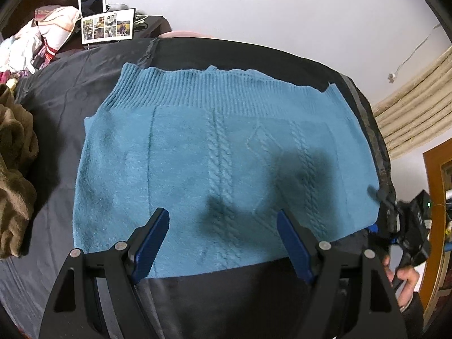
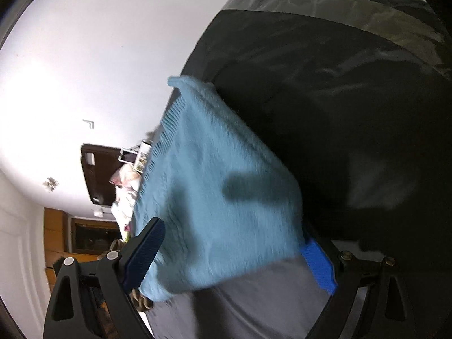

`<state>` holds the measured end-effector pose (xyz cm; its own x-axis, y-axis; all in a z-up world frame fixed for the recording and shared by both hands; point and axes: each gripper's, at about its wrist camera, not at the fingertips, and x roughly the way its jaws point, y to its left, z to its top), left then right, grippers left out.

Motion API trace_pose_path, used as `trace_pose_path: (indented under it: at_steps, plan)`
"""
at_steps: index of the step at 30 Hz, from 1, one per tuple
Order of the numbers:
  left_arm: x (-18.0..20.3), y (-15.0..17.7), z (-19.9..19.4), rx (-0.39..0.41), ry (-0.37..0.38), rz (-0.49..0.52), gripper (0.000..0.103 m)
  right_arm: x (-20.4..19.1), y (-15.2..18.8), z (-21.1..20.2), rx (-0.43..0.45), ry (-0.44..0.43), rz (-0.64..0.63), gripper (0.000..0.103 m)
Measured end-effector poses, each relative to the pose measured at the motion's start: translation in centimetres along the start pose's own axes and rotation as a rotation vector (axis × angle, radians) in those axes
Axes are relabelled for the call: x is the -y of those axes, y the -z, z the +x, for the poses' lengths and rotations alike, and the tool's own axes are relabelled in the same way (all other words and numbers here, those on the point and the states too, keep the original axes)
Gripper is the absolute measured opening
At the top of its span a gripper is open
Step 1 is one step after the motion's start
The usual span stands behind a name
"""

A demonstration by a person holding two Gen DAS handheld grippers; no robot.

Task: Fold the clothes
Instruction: 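Grasp the folded sweater edge with the right gripper and fold it over again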

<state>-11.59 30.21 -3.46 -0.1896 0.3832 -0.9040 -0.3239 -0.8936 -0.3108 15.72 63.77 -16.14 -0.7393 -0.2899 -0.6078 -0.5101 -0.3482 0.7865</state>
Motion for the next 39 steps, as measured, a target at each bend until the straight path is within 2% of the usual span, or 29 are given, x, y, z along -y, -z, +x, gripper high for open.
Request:
trace_pose_path:
  at_steps: [5, 7, 9, 11, 13, 15, 18, 22, 24, 26, 30, 39]
  plan:
    - [2.9, -1.1, 0.1, -0.010, 0.004, 0.036, 0.082, -0.2, -1.3, 1.4, 0.020, -0.069, 0.043, 0.095]
    - [5.1, -2.2, 0.4, -0.014, 0.017, 0.078, 0.082, -0.6, -1.4, 2.0, 0.011, -0.073, 0.031, 0.088]
    - [7.5, -3.3, 0.7, -0.019, 0.026, 0.126, 0.082, -0.4, -1.4, 2.3, -0.002, -0.058, 0.043, 0.059]
    - [9.9, -4.3, 1.1, -0.025, 0.037, 0.175, 0.082, 0.5, -1.5, 2.6, -0.026, -0.073, 0.079, 0.043]
    - [12.1, -5.3, 1.8, -0.043, 0.056, 0.209, 0.082, 0.7, -1.6, 2.9, -0.038, -0.080, 0.083, 0.035]
    - [14.4, -6.5, 3.0, -0.080, 0.093, 0.228, 0.082, -0.4, -1.6, 3.1, -0.032, -0.043, 0.018, 0.029]
    - [17.0, -8.0, 4.5, -0.133, 0.122, 0.240, 0.082, -3.6, -1.2, 2.4, 0.005, 0.050, -0.165, 0.026]
    - [19.5, -9.6, 5.8, -0.184, 0.145, 0.236, 0.082, -9.2, 0.9, 2.4, 0.090, 0.191, -0.477, 0.025]
    - [20.6, -10.3, 6.4, -0.198, 0.140, 0.242, 0.082, -11.7, 2.0, 2.6, 0.130, 0.251, -0.619, 0.025]
    - [21.7, -11.0, 6.9, -0.205, 0.105, 0.271, 0.082, -13.3, 3.0, 3.1, 0.149, 0.280, -0.707, 0.025]
    - [23.3, -11.5, 8.7, -0.250, 0.003, 0.334, 0.082, -15.1, 4.1, 3.8, 0.169, 0.303, -0.799, 0.025]
    - [25.9, -10.2, 15.1, -0.411, -0.168, 0.491, 0.082, -16.7, 4.2, 4.4, 0.192, 0.298, -0.835, 0.025]
